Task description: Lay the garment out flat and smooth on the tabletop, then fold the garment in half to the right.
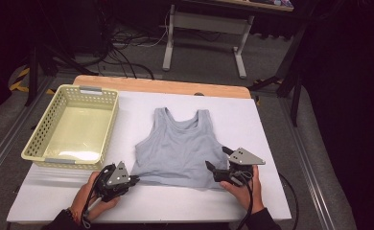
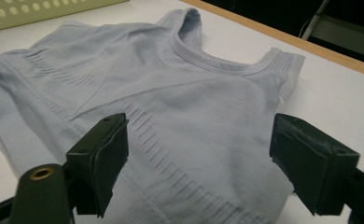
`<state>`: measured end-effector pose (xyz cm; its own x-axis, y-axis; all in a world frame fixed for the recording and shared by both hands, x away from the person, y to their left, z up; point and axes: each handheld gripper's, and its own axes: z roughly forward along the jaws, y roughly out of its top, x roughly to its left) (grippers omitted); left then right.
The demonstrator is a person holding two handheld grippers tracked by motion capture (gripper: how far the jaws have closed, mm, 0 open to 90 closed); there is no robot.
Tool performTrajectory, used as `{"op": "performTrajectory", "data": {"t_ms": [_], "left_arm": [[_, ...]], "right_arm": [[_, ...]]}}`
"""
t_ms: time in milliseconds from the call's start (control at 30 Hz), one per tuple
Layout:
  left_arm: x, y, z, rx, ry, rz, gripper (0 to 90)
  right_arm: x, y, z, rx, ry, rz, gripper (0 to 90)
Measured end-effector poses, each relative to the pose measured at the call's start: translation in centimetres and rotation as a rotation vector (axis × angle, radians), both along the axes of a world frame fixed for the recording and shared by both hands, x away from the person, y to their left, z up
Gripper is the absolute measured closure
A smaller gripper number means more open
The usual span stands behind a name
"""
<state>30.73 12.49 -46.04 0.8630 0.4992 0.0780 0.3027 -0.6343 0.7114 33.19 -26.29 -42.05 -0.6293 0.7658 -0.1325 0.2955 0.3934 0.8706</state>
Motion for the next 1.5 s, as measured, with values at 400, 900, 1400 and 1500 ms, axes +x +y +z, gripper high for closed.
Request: {"op": "performTrajectory", "data": {"t_ms": [400, 900, 1400, 1500], "left_arm": [[-0.2, -0.1, -0.1, 0.004, -0.007, 0.001, 85.1], [-0.2, -0.1, 0.0, -0.010, -0.006, -0.001, 85.0], [-0.8, -0.5, 1.1, -0.033, -0.045, -0.008, 84.9], [-0.8, -0.5, 1.1, -0.038, -0.043, -0.005, 84.9]], "right_arm": [[0.0, 0.7, -0.2, -0.015, 0.001, 0.018, 21.9], [-0.3, 1.7, -0.1, -0.024, 0.011, 0.083, 33.1], [-2.8, 8.3, -0.1, -0.045, 0.000, 0.255, 40.9], [-2.9, 10.1, -0.5, -0.028, 0.024, 0.304, 41.4]]}}
